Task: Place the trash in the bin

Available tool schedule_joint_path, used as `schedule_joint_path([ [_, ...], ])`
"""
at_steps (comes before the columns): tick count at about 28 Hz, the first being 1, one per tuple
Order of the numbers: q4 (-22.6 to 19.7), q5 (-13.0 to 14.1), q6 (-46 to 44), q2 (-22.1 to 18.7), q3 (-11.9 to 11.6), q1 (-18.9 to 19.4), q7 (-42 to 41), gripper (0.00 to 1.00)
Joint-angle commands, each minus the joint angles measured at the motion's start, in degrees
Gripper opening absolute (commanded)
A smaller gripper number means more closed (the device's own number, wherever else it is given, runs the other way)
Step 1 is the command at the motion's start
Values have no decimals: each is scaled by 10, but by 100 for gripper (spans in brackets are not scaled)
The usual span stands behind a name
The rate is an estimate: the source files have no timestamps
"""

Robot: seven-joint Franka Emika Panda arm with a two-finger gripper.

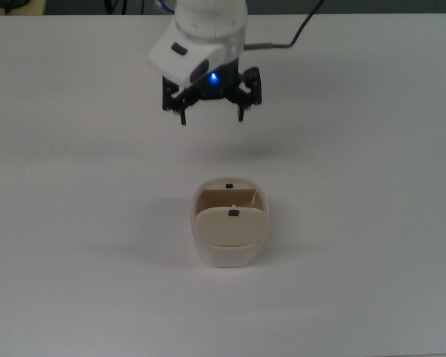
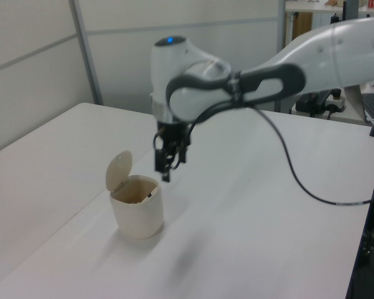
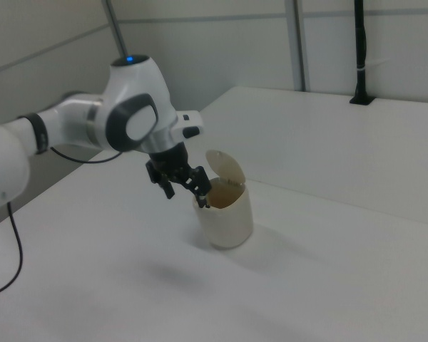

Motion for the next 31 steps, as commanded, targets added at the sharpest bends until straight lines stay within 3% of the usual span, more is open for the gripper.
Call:
schedule_joint_path([
  [1,-2,7,-102,-64,-5,-19,8,100],
  [10,42,6,-235,-92,-14,-20,13,100],
  [31,42,7,-235,-109,-25,-21,8,100],
])
